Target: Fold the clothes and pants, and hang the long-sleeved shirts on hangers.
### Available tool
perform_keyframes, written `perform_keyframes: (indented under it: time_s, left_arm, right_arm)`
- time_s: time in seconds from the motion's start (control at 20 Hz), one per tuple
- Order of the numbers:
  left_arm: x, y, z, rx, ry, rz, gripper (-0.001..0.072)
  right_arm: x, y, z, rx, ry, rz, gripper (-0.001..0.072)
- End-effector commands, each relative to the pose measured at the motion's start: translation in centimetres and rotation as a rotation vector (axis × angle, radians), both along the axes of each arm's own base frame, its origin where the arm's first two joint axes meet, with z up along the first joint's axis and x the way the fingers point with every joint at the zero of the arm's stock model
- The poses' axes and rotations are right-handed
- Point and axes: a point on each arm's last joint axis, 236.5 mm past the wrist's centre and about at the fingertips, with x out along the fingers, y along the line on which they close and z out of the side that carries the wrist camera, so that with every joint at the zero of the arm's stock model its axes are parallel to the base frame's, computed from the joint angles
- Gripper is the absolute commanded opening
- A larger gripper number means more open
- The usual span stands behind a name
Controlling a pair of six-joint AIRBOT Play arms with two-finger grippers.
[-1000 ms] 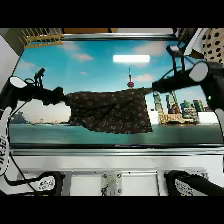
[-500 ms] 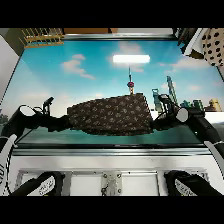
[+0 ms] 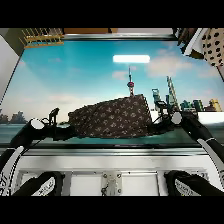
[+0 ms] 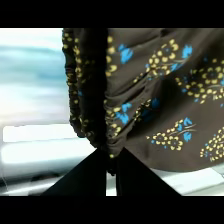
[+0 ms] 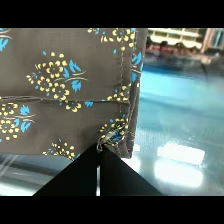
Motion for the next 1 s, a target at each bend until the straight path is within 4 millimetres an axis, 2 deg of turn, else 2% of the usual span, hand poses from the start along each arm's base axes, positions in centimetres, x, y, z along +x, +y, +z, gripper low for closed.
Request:
perform_keyframes:
  time_s: [0.0,0.1,0.15,0.2,0.25,0.35,0.5,0.6,0.65,0.75,0.8,0.85,0.9,0.95]
  left_arm:
    - [0.7,0.4,-0.3,0.020,-0.030,0.018,0.0011]
    - [0.6,0.2,0.1,0.011,-0.021,0.005,0.0012]
    - [0.7,0.0,0.7,0.005,-0.018,-0.011,0.0164]
    - [1.0,-0.1,1.4,-0.004,-0.018,-0.026,0.0479]
    - [1.4,-0.2,2.4,-0.015,-0.021,-0.039,0.0552]
    - [2.7,0.3,5.2,-0.034,-0.049,-0.047,0.0550]
    - [4.9,1.7,9.8,-0.021,-0.173,0.000,0.0550]
    - [5.4,2.1,12.1,-0.005,-0.254,0.019,0.0549]
    - [5.5,1.9,13.0,-0.001,-0.287,0.027,0.0549]
    - [5.5,1.0,14.1,-0.005,-0.320,0.025,0.0547]
    - [5.3,0.4,14.4,-0.011,-0.325,0.019,0.0425]
    - [5.2,-0.5,14.6,-0.016,-0.332,-0.004,0.0122]
    - [5.2,-1.4,14.6,-0.020,-0.340,-0.029,0.0011]
    - [5.1,-2.5,14.6,-0.028,-0.344,-0.055,0.0011]
  right_arm:
    - [-0.1,0.2,-0.2,0.008,0.006,-0.005,0.0008]
    - [-0.2,0.4,-0.1,0.024,0.025,-0.051,0.0023]
    - [-0.3,0.7,0.2,0.045,0.032,-0.061,0.0123]
    - [-0.2,0.8,0.7,0.060,0.034,-0.067,0.0369]
    - [-0.1,0.8,1.8,0.079,0.026,-0.041,0.0552]
    - [0.3,0.2,4.9,0.132,0.017,-0.024,0.0552]
    - [0.8,-2.4,8.7,0.206,0.013,-0.064,0.0552]
    - [2.2,-5.0,8.9,0.234,-0.029,-0.153,0.0552]
    - [3.0,-6.3,8.3,0.256,-0.038,-0.208,0.0552]
    - [4.3,-7.4,6.6,0.335,-0.027,-0.264,0.0552]
    - [4.9,-7.3,5.6,0.382,-0.015,-0.279,0.0552]
    - [5.6,-7.0,4.3,0.426,-0.004,-0.288,0.0552]
    - [6.3,-6.6,3.1,0.458,0.003,-0.292,0.0551]
    - [6.9,-5.9,2.0,0.499,0.014,-0.304,0.0550]
